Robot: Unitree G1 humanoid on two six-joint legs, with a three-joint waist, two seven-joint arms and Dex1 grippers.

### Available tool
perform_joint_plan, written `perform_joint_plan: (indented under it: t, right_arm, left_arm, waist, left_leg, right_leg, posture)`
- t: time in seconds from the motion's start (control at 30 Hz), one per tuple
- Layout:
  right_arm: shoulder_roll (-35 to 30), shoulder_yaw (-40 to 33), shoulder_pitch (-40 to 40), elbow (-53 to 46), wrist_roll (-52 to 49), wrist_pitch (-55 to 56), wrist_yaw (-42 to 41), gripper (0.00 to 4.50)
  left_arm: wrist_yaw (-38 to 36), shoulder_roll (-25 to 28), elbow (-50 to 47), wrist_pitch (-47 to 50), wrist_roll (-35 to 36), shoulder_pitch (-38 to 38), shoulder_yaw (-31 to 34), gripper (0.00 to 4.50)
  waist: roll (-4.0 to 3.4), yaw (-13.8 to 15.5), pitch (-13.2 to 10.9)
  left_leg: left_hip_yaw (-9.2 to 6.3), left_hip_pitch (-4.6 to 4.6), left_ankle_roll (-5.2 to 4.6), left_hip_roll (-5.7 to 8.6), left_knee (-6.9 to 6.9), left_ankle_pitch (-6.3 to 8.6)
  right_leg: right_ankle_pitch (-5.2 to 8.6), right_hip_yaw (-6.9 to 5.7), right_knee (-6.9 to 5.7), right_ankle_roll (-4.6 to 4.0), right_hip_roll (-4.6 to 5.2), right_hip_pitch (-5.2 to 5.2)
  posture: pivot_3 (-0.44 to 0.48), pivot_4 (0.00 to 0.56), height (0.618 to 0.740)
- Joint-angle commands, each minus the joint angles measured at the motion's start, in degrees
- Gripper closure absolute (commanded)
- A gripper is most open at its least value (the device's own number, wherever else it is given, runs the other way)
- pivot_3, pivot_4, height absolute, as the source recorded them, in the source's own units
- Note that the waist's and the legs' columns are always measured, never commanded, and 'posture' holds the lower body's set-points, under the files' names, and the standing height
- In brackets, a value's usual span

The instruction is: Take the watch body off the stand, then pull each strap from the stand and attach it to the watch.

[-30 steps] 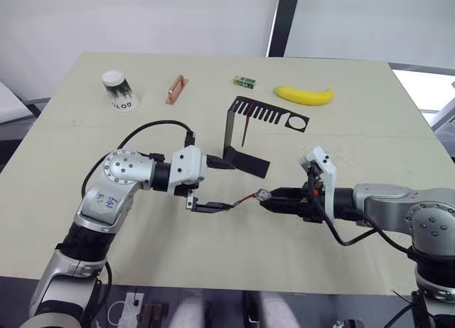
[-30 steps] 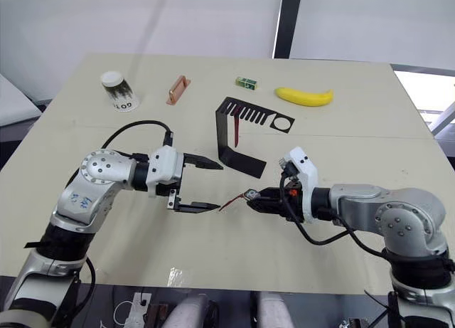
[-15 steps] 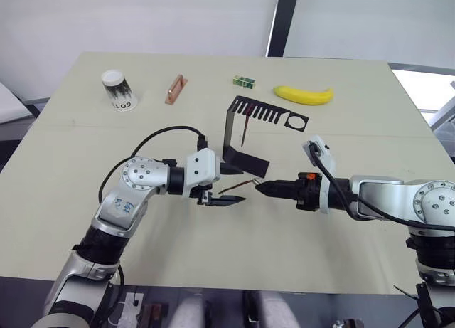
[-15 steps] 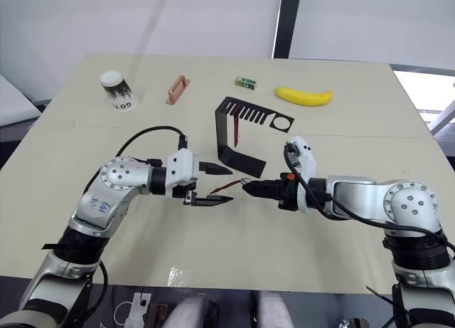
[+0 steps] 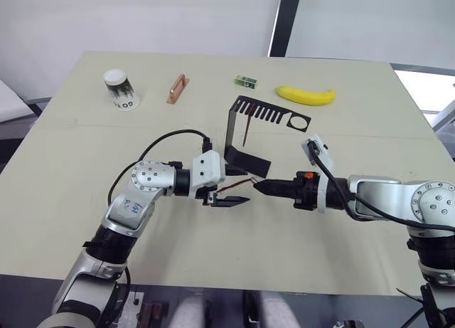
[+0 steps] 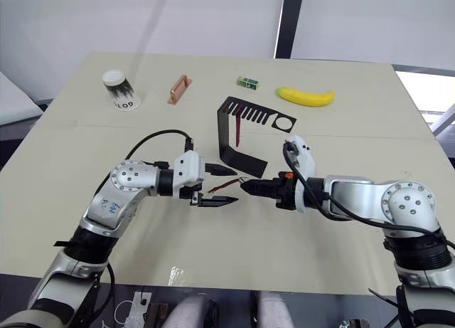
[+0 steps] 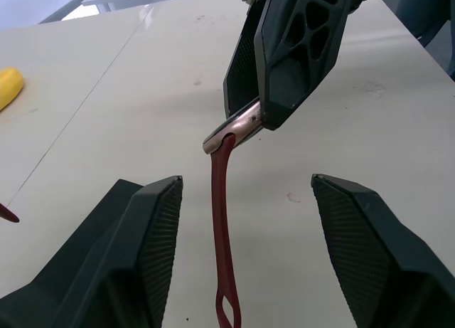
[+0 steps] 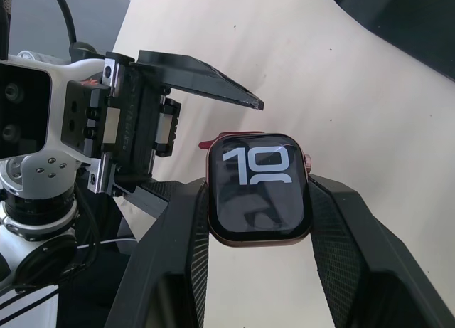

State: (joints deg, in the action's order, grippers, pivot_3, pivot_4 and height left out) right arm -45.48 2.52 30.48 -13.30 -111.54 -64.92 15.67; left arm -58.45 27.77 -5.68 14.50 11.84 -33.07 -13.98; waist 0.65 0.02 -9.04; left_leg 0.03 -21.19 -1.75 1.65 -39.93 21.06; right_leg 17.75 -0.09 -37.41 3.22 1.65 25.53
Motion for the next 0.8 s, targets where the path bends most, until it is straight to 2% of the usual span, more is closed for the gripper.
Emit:
perform_joint_plan:
  t: [0.03,0.8]
  right_arm:
    - [-1.0,-0.4,0.2,-1.8,-1.5,0.9,-1.0,2.99]
    - [-1.1,-0.7,0.5,-1.9,-1.5,1.0,-1.8,2.99]
  left_arm:
    - [0.1,-0.7,-0.1,-0.2,1.0,-1.1,0.9,2.56]
    - [1.5,-2.5,2.5,-1.5,0.2,-2.3,0.9,2.56]
  waist:
    - [0.0,0.0,0.0]
    - [0.0,0.0,0.0]
  left_leg:
    - [0.0,0.0,0.0,0.0,0.0,0.0]
    - [-0.01,-0.01,0.0,0.0,-0.01,0.0]
  right_leg:
    - [0.0,0.0,0.0,0.0,0.0,0.0]
    - [0.0,-0.01,0.01,0.0,0.0,0.0]
  posture:
    - [0.0,0.15,0.74]
    - [0.0,0.15,0.74]
